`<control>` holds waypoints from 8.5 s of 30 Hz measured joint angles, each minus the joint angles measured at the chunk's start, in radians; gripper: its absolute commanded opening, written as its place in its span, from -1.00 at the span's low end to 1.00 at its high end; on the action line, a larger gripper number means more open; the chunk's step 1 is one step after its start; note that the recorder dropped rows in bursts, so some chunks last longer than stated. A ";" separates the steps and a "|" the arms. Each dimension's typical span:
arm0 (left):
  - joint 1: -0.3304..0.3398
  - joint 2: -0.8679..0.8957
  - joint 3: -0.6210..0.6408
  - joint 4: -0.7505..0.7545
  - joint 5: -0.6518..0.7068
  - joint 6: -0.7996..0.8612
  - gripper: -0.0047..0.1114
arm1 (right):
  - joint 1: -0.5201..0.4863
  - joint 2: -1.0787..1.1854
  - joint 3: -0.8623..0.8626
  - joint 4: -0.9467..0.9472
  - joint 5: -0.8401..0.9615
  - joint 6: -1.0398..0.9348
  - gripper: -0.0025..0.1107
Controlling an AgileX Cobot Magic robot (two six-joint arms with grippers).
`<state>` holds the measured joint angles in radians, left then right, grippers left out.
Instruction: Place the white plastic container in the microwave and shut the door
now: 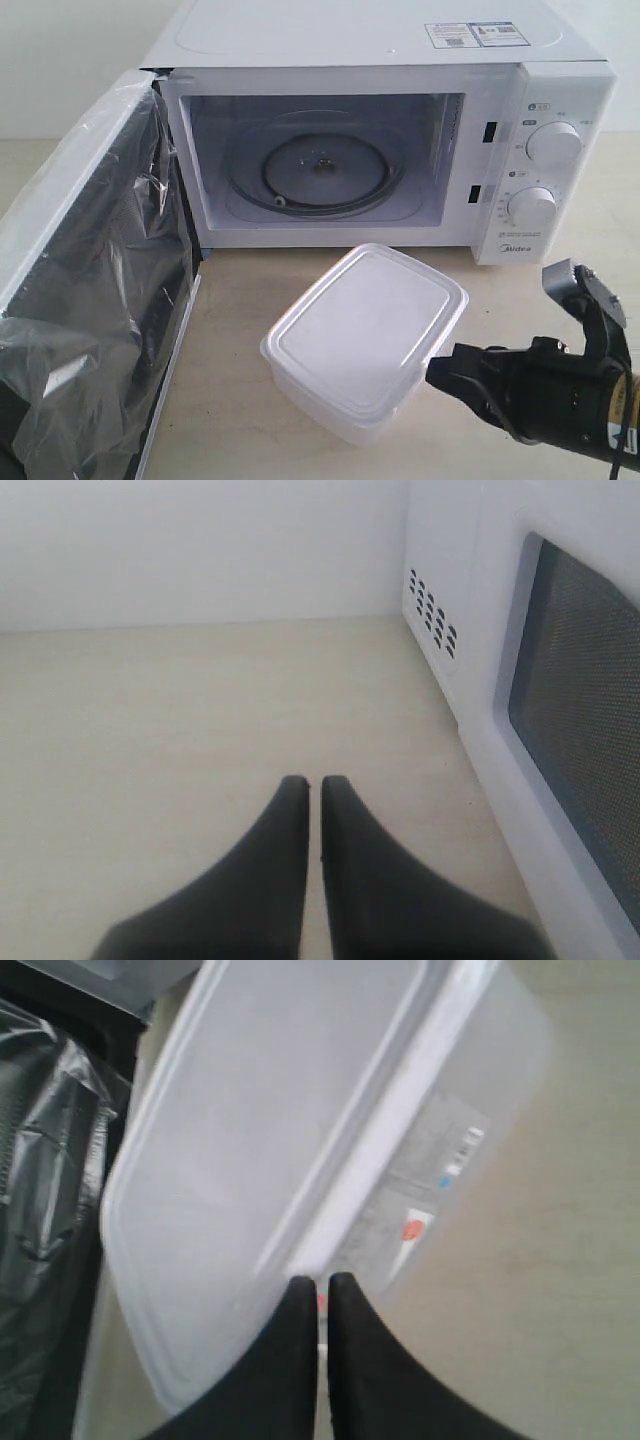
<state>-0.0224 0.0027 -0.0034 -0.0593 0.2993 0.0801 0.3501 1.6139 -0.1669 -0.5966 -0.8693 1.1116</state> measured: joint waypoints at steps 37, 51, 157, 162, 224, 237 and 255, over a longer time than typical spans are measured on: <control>0.000 0.000 0.000 0.000 0.000 0.000 -0.84 | -0.127 0.244 0.004 -0.077 -0.346 0.177 -0.24; 0.000 0.000 0.000 0.000 0.000 0.000 -0.84 | -0.127 0.317 -0.030 -0.077 -0.348 0.234 -0.24; 0.000 0.000 0.000 0.000 0.000 0.000 -0.84 | 0.344 0.137 -0.150 0.613 -0.325 0.167 -0.96; 0.000 0.000 0.000 0.000 0.000 0.000 -0.84 | 0.382 0.125 -0.169 0.746 -0.321 0.125 -0.96; 0.000 0.000 0.000 0.000 0.000 0.000 -0.84 | 0.380 0.312 -0.697 1.210 -0.076 -0.168 -0.96; 0.000 0.000 0.000 0.000 0.000 0.000 -0.84 | 0.380 0.357 -0.758 1.248 -0.045 -0.237 -0.96; 0.000 0.000 0.000 0.000 0.000 0.000 -0.84 | 0.364 0.359 -0.775 1.270 -0.032 -0.256 -0.96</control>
<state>-0.0224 0.0027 -0.0034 -0.0593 0.2993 0.0801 0.7136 1.9726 -0.9415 0.6730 -0.9015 0.8558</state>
